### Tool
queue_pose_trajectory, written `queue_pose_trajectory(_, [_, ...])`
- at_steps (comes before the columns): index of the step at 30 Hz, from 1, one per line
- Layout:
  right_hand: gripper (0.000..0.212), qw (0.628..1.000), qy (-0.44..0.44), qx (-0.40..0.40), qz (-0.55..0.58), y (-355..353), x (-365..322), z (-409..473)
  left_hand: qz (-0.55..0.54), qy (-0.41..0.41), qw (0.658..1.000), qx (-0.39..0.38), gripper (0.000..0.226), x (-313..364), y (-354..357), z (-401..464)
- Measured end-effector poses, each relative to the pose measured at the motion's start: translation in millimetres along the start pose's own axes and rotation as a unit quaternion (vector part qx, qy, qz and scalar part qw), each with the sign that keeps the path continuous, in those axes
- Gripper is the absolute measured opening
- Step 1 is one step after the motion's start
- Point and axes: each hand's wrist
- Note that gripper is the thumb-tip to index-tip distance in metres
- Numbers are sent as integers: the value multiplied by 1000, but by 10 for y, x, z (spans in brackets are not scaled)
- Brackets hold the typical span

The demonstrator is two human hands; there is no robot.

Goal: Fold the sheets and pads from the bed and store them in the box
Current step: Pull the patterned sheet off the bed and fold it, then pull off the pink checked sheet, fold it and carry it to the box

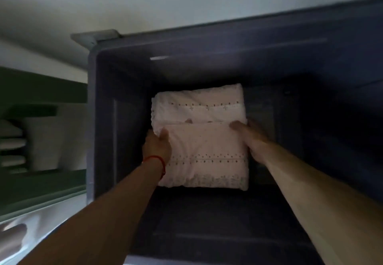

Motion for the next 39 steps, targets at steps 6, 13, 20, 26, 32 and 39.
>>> queue_pose_trajectory(6, [64,996,-34,-65,-58,12,187,309,14,-2,1000,9,54,-290,268,275])
queue_pose_trajectory(13, [127,807,-315,-18,-499,205,88,-329,499,383,775,61,105,-21,198,-45])
queue_pose_trajectory(20, [162,691,-236,-110,-674,343,149,14,663,289,685,-92,104,-46,420,473])
queue_pose_trajectory(26, [131,750,-198,-60,-628,442,38,-404,676,292,674,-58,81,207,290,-30])
queue_pose_trajectory(32, [78,874,-234,49,-423,-316,-454,-2052,445,333,821,-134,80,1008,-466,-1635])
queue_pose_trajectory(39, [48,932,-226,193,-206,-1722,-1471,-4476,234,430,851,-193,57,2560,-1722,-3859])
Point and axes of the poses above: each hand's wrist, its own z-axis towards the middle knuckle, its own y-axis out of the palm, x = y × z, and after that the axes turned 5 degrees about x, right-handed
